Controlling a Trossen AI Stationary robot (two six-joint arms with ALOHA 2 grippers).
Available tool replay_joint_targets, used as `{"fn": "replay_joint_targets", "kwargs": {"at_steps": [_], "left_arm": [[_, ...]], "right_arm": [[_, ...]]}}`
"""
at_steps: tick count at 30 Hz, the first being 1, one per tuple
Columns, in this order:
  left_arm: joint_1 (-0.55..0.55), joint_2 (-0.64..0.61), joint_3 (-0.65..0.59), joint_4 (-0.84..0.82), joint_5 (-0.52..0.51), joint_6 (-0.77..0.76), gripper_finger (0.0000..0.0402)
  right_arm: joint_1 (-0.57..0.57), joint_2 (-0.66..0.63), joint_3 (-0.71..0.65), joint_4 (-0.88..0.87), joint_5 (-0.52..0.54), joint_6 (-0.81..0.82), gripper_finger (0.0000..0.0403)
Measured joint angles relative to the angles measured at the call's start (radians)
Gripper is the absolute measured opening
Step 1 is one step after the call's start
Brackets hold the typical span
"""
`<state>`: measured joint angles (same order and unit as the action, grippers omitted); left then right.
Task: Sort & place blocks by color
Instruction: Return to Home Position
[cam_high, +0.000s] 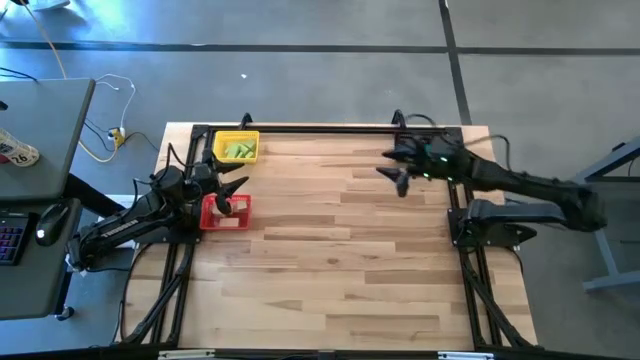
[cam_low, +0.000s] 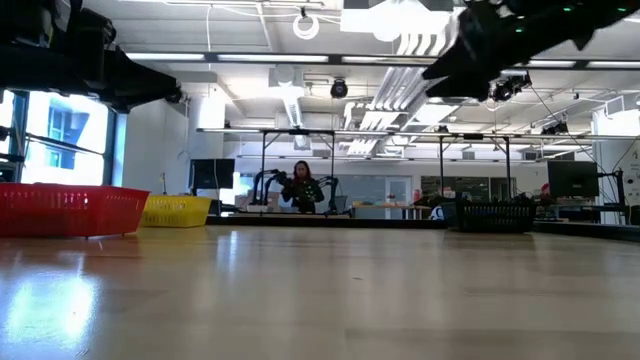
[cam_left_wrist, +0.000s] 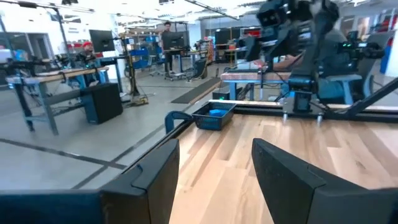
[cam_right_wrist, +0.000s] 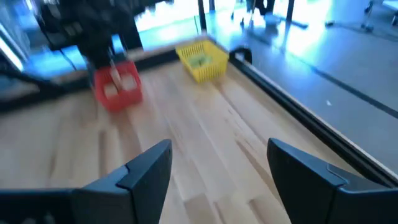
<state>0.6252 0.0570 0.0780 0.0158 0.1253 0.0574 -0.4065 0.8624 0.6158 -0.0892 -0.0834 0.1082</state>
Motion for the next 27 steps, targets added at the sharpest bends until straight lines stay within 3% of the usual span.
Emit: {"fn": "replay_joint_targets", "kwargs": {"at_steps": [10,27], "left_arm": [[0.0,0.0,0.0,0.0,-0.018,0.063,0.0189],[0.0,0.001,0.0,-0.005,-0.017,0.068,0.0189]], "right_arm": [[0.007,-0.341,-0.263,0.115,0.001,0.105,0.0249],[0.075,-0.536,-0.604,0.461,0.001,0.112,0.0249]]}}
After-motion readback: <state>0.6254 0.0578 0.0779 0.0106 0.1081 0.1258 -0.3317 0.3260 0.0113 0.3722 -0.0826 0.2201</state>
